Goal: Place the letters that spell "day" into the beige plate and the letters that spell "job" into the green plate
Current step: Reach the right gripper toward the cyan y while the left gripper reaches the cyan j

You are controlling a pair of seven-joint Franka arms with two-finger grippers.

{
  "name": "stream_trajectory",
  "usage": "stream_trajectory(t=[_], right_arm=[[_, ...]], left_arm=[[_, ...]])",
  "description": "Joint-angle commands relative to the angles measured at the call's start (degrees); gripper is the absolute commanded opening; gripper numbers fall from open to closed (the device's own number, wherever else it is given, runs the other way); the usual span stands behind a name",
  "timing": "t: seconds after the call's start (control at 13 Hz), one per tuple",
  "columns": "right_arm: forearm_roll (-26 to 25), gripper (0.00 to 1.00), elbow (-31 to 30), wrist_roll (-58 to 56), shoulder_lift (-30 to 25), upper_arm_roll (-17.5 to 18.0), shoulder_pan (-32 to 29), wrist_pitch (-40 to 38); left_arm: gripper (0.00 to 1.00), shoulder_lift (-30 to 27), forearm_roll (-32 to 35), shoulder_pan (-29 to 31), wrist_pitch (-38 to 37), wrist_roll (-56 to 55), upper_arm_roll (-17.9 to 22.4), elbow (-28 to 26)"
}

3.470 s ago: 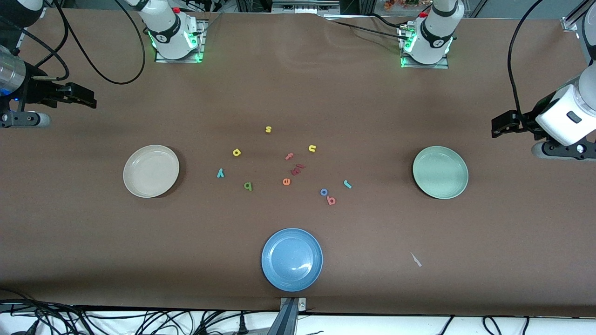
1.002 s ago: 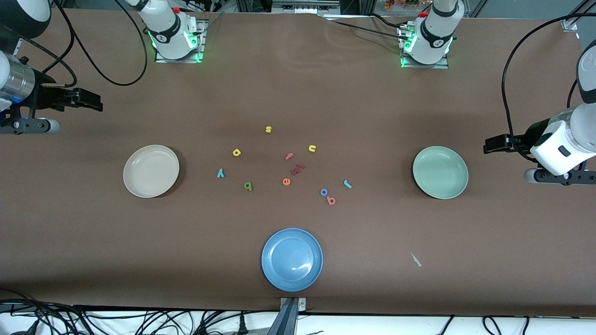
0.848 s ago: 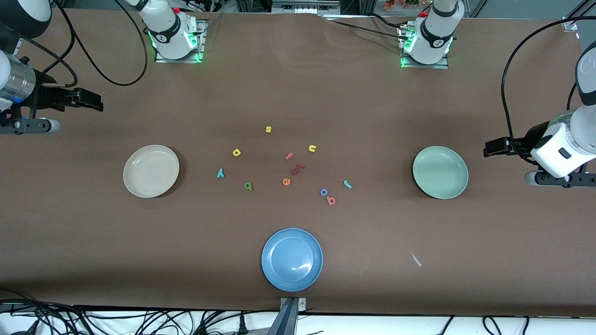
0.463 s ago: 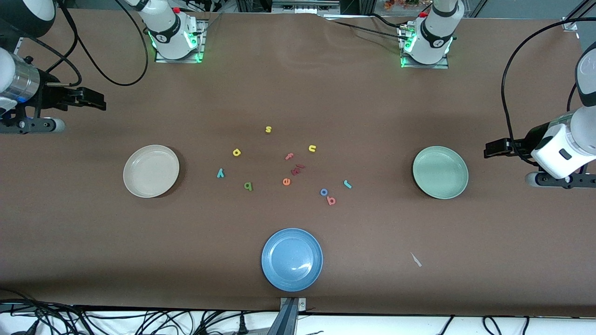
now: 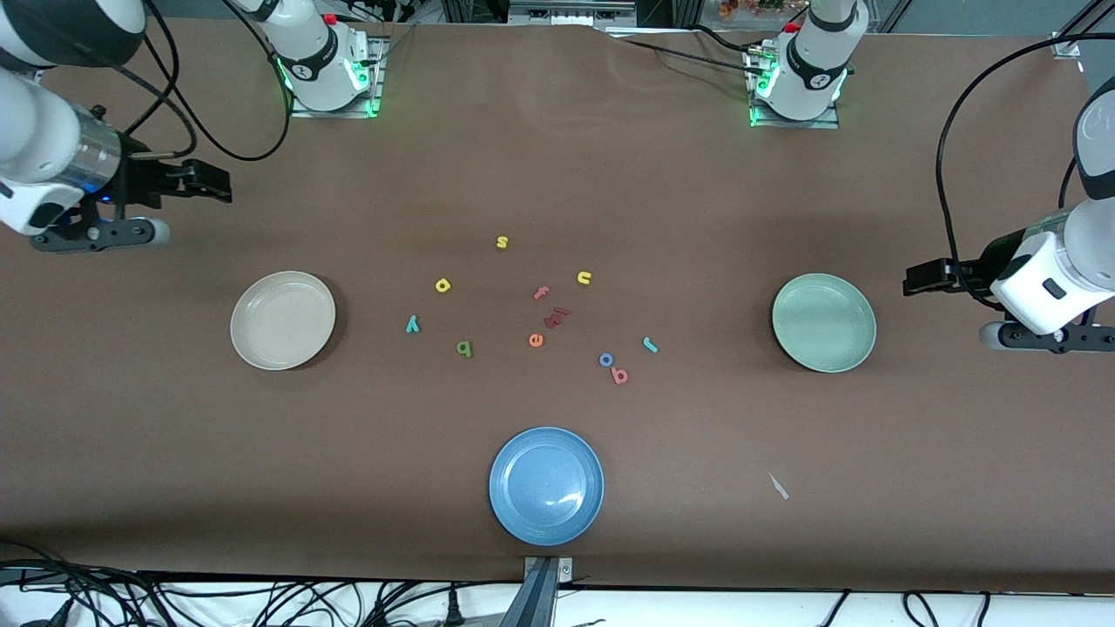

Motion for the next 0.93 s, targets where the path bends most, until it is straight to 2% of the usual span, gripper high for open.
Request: stream_trajectory(t=[0.0,0.23,0.46,0.62,0.85], right_arm=[[0.9,1.0,-0.2,0.5,-0.1,-0.2,1.5,-0.9],[2.5,1.0,-0.6,0.6,-0.1,-0.2,1.9,-0.8],[2.9,1.0,-1.0,3.7,0.1,-0.2,4.0,0.3],[2.9,1.0,-1.0,7.5,0.7,-0.2,5.9,1.4],[3.0,1.0,-2.6,11.7,0.8,-0.2,8.1,4.6]], left_arm=[[1.0,0.3,-1.9,-0.8,0.1,-0.6,0.0,-0.2],[1.0,1.1,-6.3,-1.2,0.1,-5.4,0.0,-0.5],[1.0,3.2,-7.1,-3.6,0.2,-18.4,-0.2,-0.8],[1.0,5.6,-7.0,-7.2,2.1,-25.7,-0.2,-0.8],[1.0,8.7,-7.2,-9.5,6.7,-36.6,-0.2,-1.1]])
